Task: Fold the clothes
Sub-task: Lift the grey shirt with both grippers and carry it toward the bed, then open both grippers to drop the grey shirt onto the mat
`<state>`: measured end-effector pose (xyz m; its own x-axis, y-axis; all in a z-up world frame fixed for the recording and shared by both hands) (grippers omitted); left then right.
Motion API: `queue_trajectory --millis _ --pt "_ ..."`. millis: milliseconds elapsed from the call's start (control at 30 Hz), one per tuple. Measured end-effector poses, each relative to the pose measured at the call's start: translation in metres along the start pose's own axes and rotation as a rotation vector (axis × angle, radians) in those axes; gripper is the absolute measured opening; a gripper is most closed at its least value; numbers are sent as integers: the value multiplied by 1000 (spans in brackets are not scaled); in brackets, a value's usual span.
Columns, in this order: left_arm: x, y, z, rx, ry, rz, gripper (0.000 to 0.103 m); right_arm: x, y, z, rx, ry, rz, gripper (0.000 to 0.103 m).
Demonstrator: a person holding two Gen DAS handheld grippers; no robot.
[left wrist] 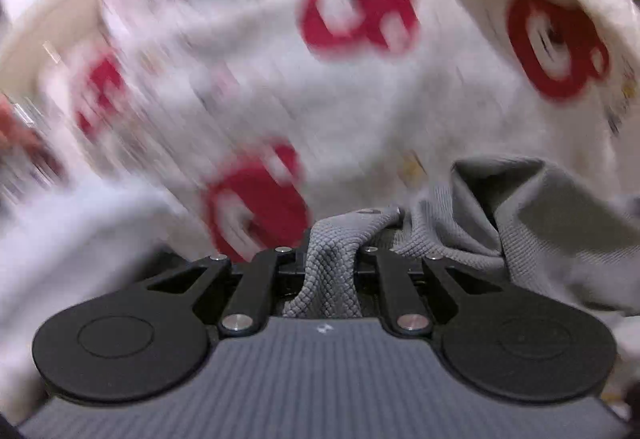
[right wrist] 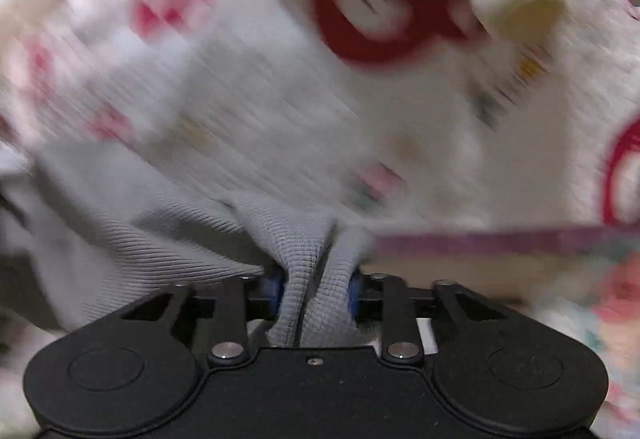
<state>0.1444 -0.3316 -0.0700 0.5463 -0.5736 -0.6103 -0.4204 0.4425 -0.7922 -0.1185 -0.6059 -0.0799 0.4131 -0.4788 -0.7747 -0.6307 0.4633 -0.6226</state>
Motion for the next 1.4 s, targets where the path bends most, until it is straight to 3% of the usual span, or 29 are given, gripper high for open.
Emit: queue_trajectory --millis 100,200,367,433,533,633,800,833,867,900,1000,1133,1200,1300,1400 --pt "60 51 2 -68 58 185 10 45 37 -19 10 109 79 41" --pt "86 90 8 -64 13 269 10 58 70 -16 44 25 133 41" --pt "85 90 16 -97 67 245 10 60 91 42 -142 -130 120 43" --pt "87 87 15 -94 68 226 10 62 100 74 -222 -197 136 53" --pt "84 88 16 -61 65 206 10 65 114 122 -334 -265 162 60" --pt "78 86 13 -23 69 168 10 77 128 160 -426 -257 194 62" --pt "57 74 10 7 111 96 10 110 137 166 -498 -97 193 64" --pt "53 72 10 7 126 95 10 114 134 161 -509 -68 174 57" --pt "49 70 9 6 142 93 10 115 130 156 -510 -67 153 43" --pt "45 68 9 6 157 91 10 114 124 148 -486 -97 144 0" --pt "32 63 9 5 204 86 9 98 95 119 -328 -153 65 3" --pt "-2 51 6 52 224 33 9 36 52 74 -185 -125 -125 3" --pt "4 41 8 49 205 33 9 3 32 48 -139 -91 -214 3" --pt "26 25 14 28 169 52 9 -19 -6 13 -118 -47 -272 3" --pt "48 9 20 7 132 71 11 5 -36 0 -177 45 -264 3"
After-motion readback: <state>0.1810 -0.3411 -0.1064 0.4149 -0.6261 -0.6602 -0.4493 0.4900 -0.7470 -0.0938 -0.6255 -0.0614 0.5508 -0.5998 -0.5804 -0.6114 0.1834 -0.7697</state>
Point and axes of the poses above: each gripper's, at about its wrist camera, not at the fingertips, and x roughly the way its jaws point, z to its left, y to its underside, the point moved 7 cm from there along x, roughly the way its jaws point, and after that the axes turned 15 degrees about z, right-handed, at the moved point
